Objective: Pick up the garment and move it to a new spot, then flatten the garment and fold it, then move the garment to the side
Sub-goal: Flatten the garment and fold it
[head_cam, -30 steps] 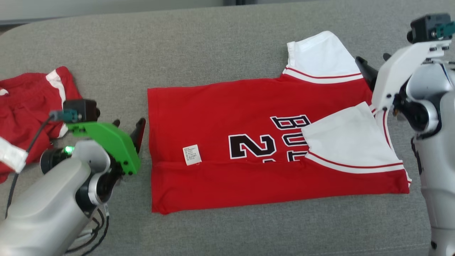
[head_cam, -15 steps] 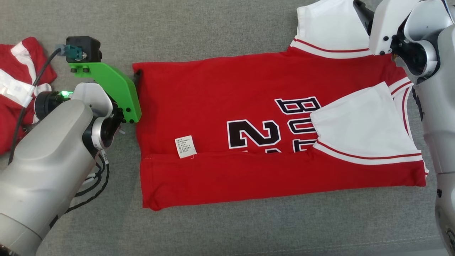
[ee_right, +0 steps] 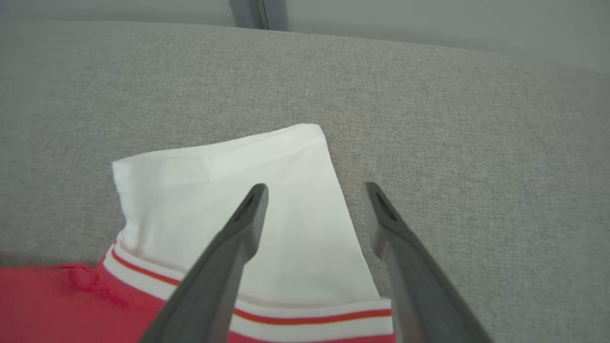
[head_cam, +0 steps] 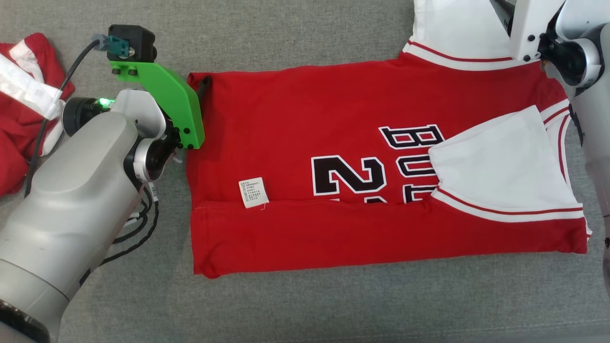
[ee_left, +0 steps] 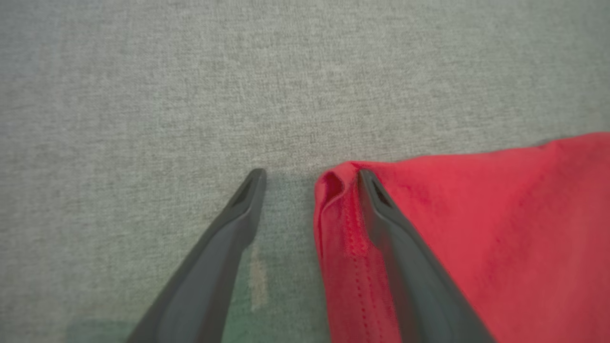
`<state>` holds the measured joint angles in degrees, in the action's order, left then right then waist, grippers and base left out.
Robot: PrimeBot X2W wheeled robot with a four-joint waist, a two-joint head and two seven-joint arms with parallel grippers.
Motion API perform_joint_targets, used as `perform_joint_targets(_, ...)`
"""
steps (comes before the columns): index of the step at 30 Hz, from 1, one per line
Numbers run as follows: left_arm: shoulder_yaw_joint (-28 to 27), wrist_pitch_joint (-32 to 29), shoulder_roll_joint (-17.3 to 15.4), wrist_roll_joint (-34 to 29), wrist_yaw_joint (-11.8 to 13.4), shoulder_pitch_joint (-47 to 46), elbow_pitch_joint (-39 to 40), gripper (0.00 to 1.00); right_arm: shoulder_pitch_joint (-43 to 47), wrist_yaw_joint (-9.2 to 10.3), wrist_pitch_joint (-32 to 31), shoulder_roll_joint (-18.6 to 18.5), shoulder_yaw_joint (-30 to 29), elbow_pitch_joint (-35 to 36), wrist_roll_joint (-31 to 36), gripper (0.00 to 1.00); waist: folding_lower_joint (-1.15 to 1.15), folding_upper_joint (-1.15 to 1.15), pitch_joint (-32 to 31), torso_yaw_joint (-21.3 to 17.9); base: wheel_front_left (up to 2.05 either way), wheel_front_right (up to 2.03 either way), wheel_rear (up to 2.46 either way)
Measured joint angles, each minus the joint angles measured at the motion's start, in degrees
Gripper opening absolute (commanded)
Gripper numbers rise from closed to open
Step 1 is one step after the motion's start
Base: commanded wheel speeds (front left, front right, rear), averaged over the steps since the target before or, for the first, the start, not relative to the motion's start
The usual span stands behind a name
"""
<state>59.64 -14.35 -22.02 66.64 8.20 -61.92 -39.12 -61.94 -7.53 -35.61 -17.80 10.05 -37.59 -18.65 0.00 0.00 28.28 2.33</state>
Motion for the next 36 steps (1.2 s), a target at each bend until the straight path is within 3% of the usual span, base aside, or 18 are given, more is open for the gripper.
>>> perform_joint_targets(1, 0.2, -0.5, 0.0, 0.0, -0.2, -0.2, -0.1, 0.17, -0.2, 0.00, -0.1, -0.3, 0.1, -0.4, 0.1, 1.00, 0.00, 0.00, 0.2, 0.1, 0.00, 0.00, 0.00)
perform_joint_targets(2, 0.4, -1.2, 0.1, 0.0, -0.5, -0.5, -0.1, 0.00, -0.7, 0.00, -0.2, -0.7, 0.2, -0.9, 0.2, 1.00, 0.00, 0.00, 0.4, 0.3, 0.00, 0.00, 0.00)
perform_joint_targets(12, 1.7, 0.0, 1.9, -1.8, -1.1, -1.0, 2.8, 0.00, -5.4, 0.01, -1.8, -5.6, 2.4, -5.1, 2.9, 1.00, 0.00, 0.00, 2.5, 4.0, 0.00, 0.00, 0.00)
perform_joint_targets(20, 1.7, 2.2, 2.9, -2.7, -1.2, -1.6, 6.0, 0.00, -7.1, 0.08, -6.6, -8.1, 8.6, -6.1, 1.0, 1.00, 0.00, 0.00, 5.3, 7.2, 0.00, 0.00, 0.00)
perform_joint_targets(21, 1.6, 2.6, 2.9, -2.7, -1.2, -1.6, 6.2, 0.00, -7.6, 0.07, -7.7, -8.6, 9.4, -6.1, 0.8, 0.90, 0.00, 0.00, 5.5, 7.6, 0.00, 0.00, 0.00)
perform_joint_targets(22, 1.6, 3.0, 2.9, -2.7, -1.1, -1.6, 6.3, 0.00, -7.9, 0.07, -8.1, -9.0, 9.7, -6.0, 0.8, 0.58, 0.00, 0.00, 5.6, 7.8, 0.00, 0.00, 0.00)
perform_joint_targets(23, 1.5, 3.5, 2.9, -2.8, -1.1, -1.6, 6.3, 0.00, -7.9, 0.05, -7.7, -9.3, 9.8, -5.9, 0.9, 0.03, 0.00, 0.00, 5.8, 8.0, 0.00, 0.00, 0.00)
perform_joint_targets(31, 1.2, 11.5, 2.8, -5.9, 0.9, -0.5, 4.4, 0.00, -6.9, -0.01, 4.6, -8.3, 6.1, -6.0, 1.2, 0.00, 0.00, 0.00, 4.2, 7.5, 0.00, 0.00, 0.00)
perform_joint_targets(36, 1.3, 13.4, 2.1, -6.3, 0.8, 1.0, 3.0, 0.00, -4.9, -0.01, 8.3, -7.7, 5.3, -6.6, -0.3, 0.00, 0.00, 0.00, 2.3, 6.4, 0.00, 0.00, 0.00)
